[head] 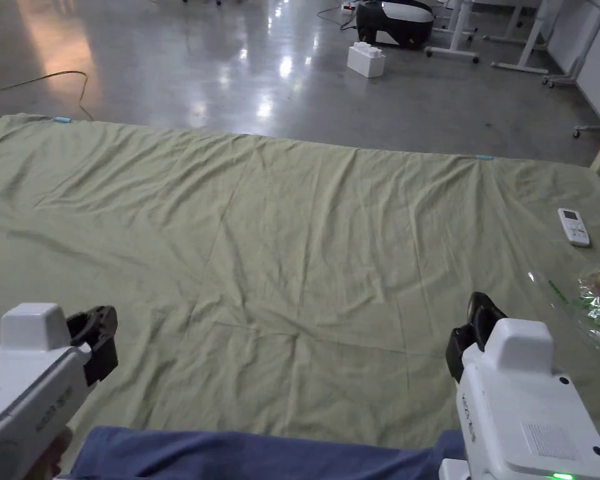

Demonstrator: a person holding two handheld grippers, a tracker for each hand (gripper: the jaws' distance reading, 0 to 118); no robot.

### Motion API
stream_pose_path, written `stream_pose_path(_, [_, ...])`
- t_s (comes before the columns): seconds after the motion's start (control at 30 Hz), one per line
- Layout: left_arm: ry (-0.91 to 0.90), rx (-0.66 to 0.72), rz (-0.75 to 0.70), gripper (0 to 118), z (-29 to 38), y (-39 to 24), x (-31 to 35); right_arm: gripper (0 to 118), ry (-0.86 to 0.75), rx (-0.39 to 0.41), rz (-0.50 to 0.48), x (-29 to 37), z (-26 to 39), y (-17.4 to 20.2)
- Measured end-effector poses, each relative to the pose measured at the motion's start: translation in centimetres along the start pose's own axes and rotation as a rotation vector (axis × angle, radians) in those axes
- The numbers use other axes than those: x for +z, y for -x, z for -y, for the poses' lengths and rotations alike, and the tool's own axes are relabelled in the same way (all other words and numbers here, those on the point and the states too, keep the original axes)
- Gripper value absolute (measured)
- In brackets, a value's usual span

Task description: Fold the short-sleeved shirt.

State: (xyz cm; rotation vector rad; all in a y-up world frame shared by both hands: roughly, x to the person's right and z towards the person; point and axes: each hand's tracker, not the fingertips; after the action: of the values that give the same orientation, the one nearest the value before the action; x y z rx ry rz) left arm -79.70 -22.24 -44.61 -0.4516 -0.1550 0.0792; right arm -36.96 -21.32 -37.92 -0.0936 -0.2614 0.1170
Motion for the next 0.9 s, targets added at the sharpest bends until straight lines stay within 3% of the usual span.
stream_pose_path(0.23, [0.363, 0.105, 0.139, 6, 3.8, 7.7, -1.9, 0, 0.061, 0.025, -0.024, -0.3, 1.3, 0.1])
stream_pose_path(0.27, [0.409, 0.131, 0.155, 11, 4.1, 8.1, -2.1, 0, 0.069, 0.03, -0.025, -0.3, 1.5, 0.2])
stream_pose_path(0.33, [0.484, 0.199, 0.218, 28, 5.1, 9.5, -2.8, 0, 0.082, 0.034, -0.028, -0.2, 1.7, 0.2])
stream_pose_path(0.4, [0.543, 0.259, 0.28, 74, 6.1, 10.6, -3.5, 0, 0.098, 0.036, -0.03, -0.2, 1.9, 0.3])
stream_pose_path(0.43, [0.558, 0.28, 0.298, 88, 6.6, 11.0, -3.9, 0, 0.104, 0.034, -0.031, -0.2, 2.0, 0.3])
stream_pose_path(0.47, [0.579, 0.312, 0.326, 92, 7.1, 11.5, -4.2, 0, 0.111, 0.033, -0.033, -0.2, 2.1, 0.4])
stream_pose_path(0.67, [0.638, 0.464, 0.41, 93, 9.7, 13.2, -6.4, 0, 0.137, 0.046, -0.03, 0.1, 2.3, 0.5])
stream_pose_path(0.77, [0.572, 0.535, 0.491, 92, 10.2, 13.7, -6.1, 0, 0.149, 0.037, -0.029, 0.2, 2.4, 0.6])
stream_pose_path(0.9, [0.633, 0.706, 0.642, 92, 11.3, 14.1, -7.1, 0, 0.16, 0.044, -0.032, 0.4, 2.7, 0.9])
